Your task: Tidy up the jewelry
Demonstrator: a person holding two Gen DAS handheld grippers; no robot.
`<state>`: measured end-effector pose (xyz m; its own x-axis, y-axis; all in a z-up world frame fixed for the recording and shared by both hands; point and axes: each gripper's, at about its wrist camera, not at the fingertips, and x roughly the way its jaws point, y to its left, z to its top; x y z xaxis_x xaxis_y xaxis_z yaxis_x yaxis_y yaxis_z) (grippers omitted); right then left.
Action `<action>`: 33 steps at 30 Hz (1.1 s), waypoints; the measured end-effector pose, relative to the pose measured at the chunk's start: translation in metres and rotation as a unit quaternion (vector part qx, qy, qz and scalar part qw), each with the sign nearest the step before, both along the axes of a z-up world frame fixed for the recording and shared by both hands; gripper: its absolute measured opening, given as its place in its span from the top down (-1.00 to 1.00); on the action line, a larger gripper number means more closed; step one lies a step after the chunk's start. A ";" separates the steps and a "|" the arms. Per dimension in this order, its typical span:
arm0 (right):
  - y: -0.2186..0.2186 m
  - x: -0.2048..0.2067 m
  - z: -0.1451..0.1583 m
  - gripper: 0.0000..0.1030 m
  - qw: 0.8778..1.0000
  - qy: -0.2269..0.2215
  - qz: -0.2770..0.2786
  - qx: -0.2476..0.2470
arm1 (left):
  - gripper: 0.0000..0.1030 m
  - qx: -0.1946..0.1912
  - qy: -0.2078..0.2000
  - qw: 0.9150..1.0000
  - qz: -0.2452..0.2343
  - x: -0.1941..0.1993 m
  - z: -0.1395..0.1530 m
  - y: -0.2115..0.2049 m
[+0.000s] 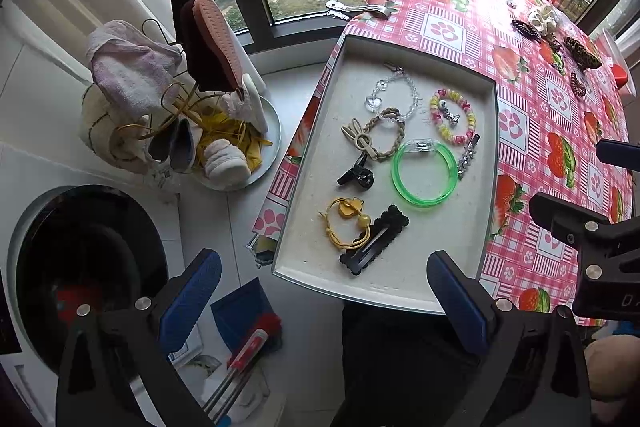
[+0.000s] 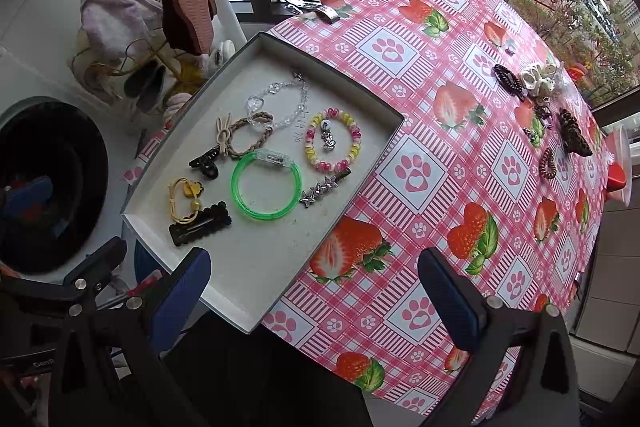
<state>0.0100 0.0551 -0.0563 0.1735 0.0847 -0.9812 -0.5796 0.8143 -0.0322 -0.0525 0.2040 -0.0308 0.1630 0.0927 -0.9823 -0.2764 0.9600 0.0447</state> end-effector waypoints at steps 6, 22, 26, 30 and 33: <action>0.000 0.000 0.000 -0.99 1.000 0.000 -0.001 0.000 | -1.00 0.000 0.001 1.000 -0.001 0.000 -0.001 0.000; 0.001 -0.001 0.000 -0.99 1.000 0.000 -0.001 0.000 | -1.00 0.000 0.003 1.000 -0.005 -0.001 -0.002 0.001; 0.001 0.000 0.000 -0.99 1.000 0.000 -0.002 -0.001 | -1.00 0.001 0.004 1.000 -0.009 -0.001 -0.003 -0.001; 0.001 0.000 0.000 -0.99 1.000 0.000 -0.002 -0.001 | -1.00 0.000 0.005 1.000 -0.010 -0.001 -0.003 -0.001; 0.001 -0.001 0.000 -0.99 1.000 0.001 -0.001 -0.002 | -1.00 0.000 0.006 1.000 -0.010 -0.001 -0.003 -0.001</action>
<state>0.0095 0.0563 -0.0566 0.1718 0.0803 -0.9818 -0.5782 0.8152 -0.0345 -0.0535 0.2034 -0.0336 0.1539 0.0900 -0.9840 -0.2564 0.9654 0.0482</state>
